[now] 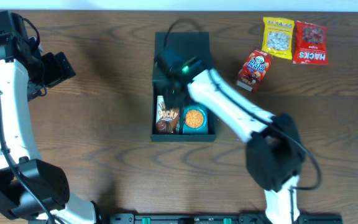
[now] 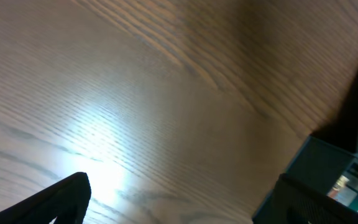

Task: Pack container
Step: 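Place the Pocky box into the black box beside Chunkies, then grasp the red Hello Panda box with the right gripper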

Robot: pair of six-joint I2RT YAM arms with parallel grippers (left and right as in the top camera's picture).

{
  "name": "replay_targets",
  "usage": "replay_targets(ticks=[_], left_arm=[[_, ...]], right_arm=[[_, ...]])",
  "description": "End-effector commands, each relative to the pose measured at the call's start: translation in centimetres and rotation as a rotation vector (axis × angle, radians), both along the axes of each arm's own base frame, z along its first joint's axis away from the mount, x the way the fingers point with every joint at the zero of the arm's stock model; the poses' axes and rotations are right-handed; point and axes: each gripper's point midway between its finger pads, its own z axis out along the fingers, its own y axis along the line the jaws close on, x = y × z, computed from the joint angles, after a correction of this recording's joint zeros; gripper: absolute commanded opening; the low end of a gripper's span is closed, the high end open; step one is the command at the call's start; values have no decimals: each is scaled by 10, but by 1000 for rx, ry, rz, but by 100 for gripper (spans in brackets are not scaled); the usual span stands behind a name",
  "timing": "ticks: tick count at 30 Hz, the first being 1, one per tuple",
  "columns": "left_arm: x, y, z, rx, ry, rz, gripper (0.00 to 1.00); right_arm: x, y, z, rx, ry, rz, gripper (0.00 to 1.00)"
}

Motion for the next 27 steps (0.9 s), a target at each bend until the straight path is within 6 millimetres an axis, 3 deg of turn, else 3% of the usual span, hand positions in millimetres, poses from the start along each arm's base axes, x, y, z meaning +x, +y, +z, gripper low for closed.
replay_targets(ticks=[1, 4, 6, 8, 9, 12, 14, 19, 23, 27], left_arm=[[5, -15, 6, -38, -25, -37, 95], [7, -26, 6, -43, -26, -65, 95], [10, -36, 6, -42, -30, -94, 95], [15, -48, 7, -40, -44, -126, 95], [19, -55, 8, -37, -57, -148, 95], [34, -80, 13, -31, -115, -218, 95], [43, -98, 17, -27, -155, -264, 95], [52, -131, 23, -26, -207, -346, 95], [49, -139, 21, -29, -195, -365, 95], [46, -139, 20, -30, -180, -364, 95]], right_arm=[[33, -27, 98, 67, -241, -14, 2], [59, -76, 137, 68, -352, -138, 15], [75, -115, 143, 58, -374, -229, 27], [88, -155, 136, 42, -357, -336, 49], [94, -176, 128, 34, -339, -401, 69], [111, -222, 88, -1, -271, -522, 99], [119, -240, 58, -13, -213, -557, 99], [139, -257, -18, -27, -113, -638, 99], [142, -265, -51, -28, -66, -711, 99], [140, -267, -71, -35, -28, -745, 99]])
